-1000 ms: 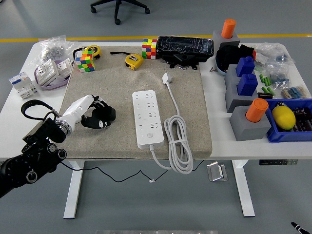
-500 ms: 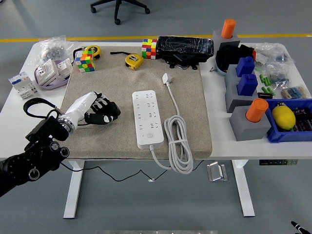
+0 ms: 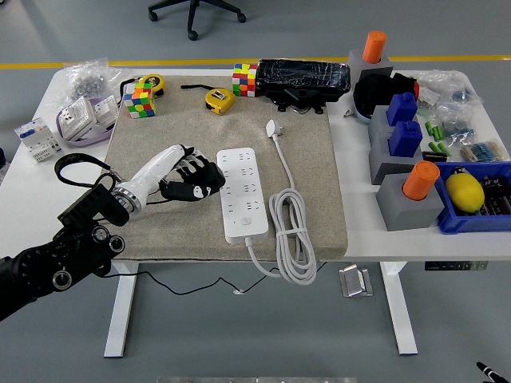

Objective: Put the plug near the board,insert it into the board,press the button,pull the plug out

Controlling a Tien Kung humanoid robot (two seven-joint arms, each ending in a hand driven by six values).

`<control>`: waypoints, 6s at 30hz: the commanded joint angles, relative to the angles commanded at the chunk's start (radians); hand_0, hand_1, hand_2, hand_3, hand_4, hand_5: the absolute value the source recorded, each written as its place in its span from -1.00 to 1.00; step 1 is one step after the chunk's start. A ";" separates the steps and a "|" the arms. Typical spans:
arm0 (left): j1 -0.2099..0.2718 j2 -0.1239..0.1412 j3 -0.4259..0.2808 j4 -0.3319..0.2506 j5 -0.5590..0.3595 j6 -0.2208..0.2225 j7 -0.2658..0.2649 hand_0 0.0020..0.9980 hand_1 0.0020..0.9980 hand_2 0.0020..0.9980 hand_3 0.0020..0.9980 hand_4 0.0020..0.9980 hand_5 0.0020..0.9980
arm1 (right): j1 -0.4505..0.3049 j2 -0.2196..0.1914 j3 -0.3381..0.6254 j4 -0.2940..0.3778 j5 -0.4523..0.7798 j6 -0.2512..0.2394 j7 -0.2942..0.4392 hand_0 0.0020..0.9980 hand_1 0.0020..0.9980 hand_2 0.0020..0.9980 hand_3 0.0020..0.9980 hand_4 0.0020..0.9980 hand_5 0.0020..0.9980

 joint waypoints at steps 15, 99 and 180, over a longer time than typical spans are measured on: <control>-0.060 -0.042 0.093 0.069 0.029 0.061 -0.014 -0.07 -0.18 -0.17 0.05 0.23 -0.89 | 0.001 0.001 -0.006 0.000 0.004 0.001 0.000 0.24 0.34 0.28 0.14 0.95 0.17; 0.227 0.067 -0.208 -0.283 0.183 0.050 0.166 0.50 0.57 0.52 0.52 0.91 0.38 | 0.005 -0.010 -0.002 0.009 -0.011 0.001 0.000 0.25 0.34 0.28 0.15 0.96 0.17; 0.128 0.038 -0.108 -0.473 0.157 -0.059 0.269 0.12 0.29 0.30 0.51 0.67 0.28 | 0.004 -0.012 0.002 0.018 -0.012 0.000 0.000 0.24 0.34 0.28 0.15 0.96 0.17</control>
